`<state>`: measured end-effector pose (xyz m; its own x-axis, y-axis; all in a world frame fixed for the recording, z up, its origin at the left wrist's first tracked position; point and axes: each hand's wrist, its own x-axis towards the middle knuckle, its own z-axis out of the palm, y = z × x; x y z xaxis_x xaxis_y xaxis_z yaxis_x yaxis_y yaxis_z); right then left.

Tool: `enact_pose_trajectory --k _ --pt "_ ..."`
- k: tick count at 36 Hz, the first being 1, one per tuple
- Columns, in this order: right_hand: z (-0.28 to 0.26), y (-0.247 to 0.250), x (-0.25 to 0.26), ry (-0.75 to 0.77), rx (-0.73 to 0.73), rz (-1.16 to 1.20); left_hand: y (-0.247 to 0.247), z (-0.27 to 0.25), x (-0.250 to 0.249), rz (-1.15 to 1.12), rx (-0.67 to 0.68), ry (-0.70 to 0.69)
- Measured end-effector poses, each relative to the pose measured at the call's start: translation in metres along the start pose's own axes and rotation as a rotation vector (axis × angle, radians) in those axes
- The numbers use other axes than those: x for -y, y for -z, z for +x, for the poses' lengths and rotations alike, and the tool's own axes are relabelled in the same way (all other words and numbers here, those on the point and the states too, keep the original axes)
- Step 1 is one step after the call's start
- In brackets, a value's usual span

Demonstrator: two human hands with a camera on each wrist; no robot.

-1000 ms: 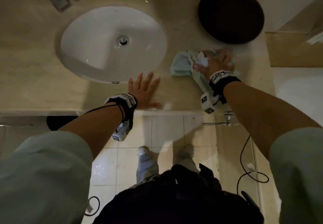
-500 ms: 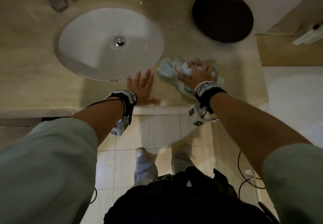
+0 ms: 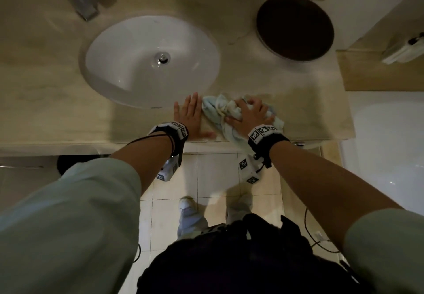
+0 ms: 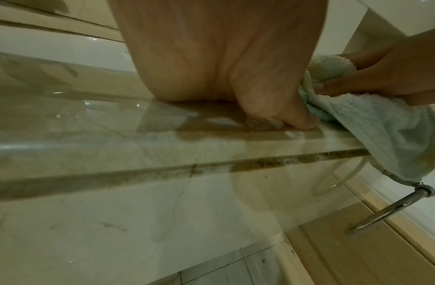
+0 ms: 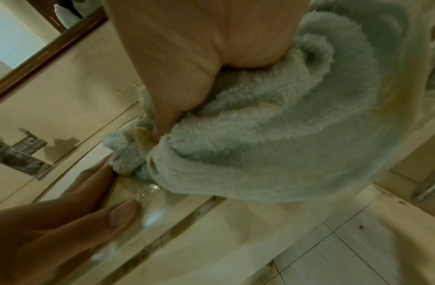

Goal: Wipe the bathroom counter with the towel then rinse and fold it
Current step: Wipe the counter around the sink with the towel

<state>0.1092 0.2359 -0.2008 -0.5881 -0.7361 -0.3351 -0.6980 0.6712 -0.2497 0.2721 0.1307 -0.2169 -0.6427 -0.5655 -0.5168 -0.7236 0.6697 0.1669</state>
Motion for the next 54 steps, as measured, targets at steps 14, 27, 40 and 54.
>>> enact_pose_trajectory --k 14,27,40,54 --pt "0.096 0.034 0.023 0.023 0.041 0.046 -0.004 0.007 0.000 0.017 -0.043 0.025" --pt "0.109 0.034 0.023 0.059 -0.047 -0.025 -0.008 0.009 0.000 0.030 -0.063 0.025" --pt "0.028 0.007 -0.007 0.069 -0.090 -0.026 -0.002 0.004 0.002 0.020 -0.002 -0.006" --pt "-0.032 -0.005 -0.028 -0.127 -0.050 0.051 0.007 -0.003 0.002 0.020 0.061 -0.028"
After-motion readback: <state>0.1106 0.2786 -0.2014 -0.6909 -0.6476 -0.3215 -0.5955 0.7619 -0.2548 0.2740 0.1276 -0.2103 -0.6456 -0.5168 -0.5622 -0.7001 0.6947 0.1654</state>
